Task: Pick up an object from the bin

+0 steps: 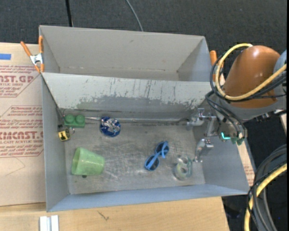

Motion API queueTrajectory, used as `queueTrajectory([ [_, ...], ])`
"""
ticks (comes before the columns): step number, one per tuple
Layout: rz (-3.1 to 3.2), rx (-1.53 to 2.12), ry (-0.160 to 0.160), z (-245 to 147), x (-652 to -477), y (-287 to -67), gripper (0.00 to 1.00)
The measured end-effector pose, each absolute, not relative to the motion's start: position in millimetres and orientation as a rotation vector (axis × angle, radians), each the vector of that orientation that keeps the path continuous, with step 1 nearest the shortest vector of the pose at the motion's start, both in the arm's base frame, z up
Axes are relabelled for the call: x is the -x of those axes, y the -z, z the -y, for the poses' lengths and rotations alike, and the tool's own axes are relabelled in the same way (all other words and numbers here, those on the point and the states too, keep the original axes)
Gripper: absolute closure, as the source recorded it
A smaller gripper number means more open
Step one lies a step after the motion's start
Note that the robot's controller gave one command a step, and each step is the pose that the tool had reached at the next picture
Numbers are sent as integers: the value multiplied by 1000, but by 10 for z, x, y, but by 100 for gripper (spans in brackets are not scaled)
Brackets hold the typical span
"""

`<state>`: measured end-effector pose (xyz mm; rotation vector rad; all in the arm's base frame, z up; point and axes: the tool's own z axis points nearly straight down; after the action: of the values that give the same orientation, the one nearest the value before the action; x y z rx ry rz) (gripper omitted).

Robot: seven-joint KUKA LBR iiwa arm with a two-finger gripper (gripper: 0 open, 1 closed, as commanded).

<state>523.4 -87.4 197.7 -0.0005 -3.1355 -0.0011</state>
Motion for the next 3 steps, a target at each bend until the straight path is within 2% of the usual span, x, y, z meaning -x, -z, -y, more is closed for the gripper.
queueTrajectory([
  [1,3131,201,5,308,-5466,-1311,0],
  [2,3148,-172,-2,165,-5471,-726,0],
  [3,3147,-174,-1,159,-5478,-751,100],
])
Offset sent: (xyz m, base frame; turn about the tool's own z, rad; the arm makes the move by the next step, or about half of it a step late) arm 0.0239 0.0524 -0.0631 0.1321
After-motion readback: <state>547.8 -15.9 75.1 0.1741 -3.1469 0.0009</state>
